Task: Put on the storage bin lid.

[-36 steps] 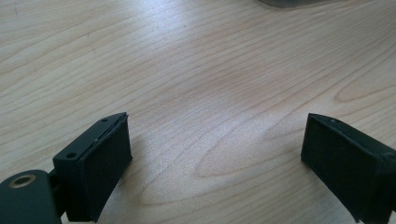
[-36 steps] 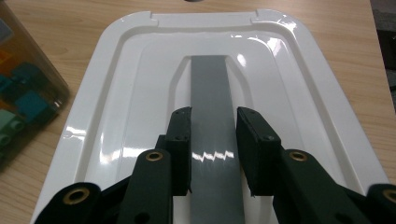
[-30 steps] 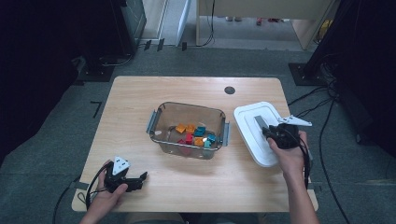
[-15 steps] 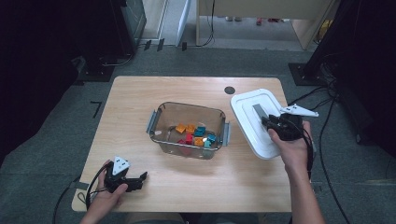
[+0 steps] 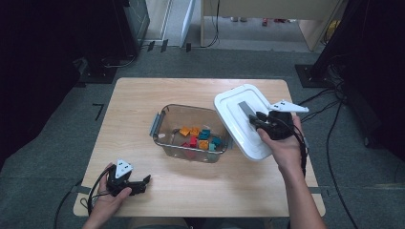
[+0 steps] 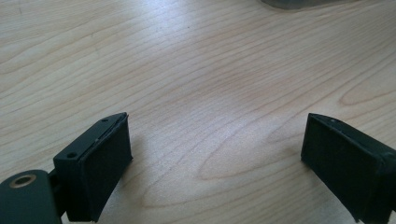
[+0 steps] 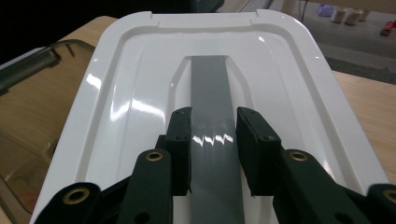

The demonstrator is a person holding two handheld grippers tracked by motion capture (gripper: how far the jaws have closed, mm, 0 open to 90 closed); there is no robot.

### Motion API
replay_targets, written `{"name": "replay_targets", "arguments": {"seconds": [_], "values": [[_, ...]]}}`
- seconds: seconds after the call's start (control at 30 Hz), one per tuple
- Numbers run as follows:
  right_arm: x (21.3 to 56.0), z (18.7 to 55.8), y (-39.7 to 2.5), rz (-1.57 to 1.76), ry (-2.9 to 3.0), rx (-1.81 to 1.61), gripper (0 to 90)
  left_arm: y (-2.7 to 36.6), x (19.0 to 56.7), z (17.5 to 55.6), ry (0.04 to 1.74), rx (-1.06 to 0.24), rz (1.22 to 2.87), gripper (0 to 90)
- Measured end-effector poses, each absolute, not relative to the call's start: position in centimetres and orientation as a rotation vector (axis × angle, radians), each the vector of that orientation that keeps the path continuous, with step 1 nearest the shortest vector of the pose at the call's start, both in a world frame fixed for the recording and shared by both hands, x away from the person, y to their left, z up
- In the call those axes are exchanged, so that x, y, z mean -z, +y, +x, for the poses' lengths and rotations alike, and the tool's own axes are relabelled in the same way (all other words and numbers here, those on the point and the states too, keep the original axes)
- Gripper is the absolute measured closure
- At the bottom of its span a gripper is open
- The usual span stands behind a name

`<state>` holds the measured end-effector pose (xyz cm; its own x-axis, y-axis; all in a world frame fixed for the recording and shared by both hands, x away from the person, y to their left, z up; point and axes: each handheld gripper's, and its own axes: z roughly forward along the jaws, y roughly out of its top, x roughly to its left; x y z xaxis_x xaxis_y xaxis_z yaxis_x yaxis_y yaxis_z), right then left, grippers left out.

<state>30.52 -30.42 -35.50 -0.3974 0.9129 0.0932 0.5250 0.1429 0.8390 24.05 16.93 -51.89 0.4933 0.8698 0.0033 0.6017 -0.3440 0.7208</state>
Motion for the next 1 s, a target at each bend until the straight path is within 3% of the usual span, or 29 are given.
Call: {"name": "replay_targets", "arguments": {"seconds": [0.2,1.0], "values": [[35.1,31.0,-27.1,1.298,2.053,-1.198,68.2,17.6,51.6,24.3,1.267,-0.526,2.044,9.0],[37.4,33.5,-17.0,1.072,2.339,-1.188,68.2,16.0,46.4,24.3,1.115,-0.485,1.974,9.0]]}}
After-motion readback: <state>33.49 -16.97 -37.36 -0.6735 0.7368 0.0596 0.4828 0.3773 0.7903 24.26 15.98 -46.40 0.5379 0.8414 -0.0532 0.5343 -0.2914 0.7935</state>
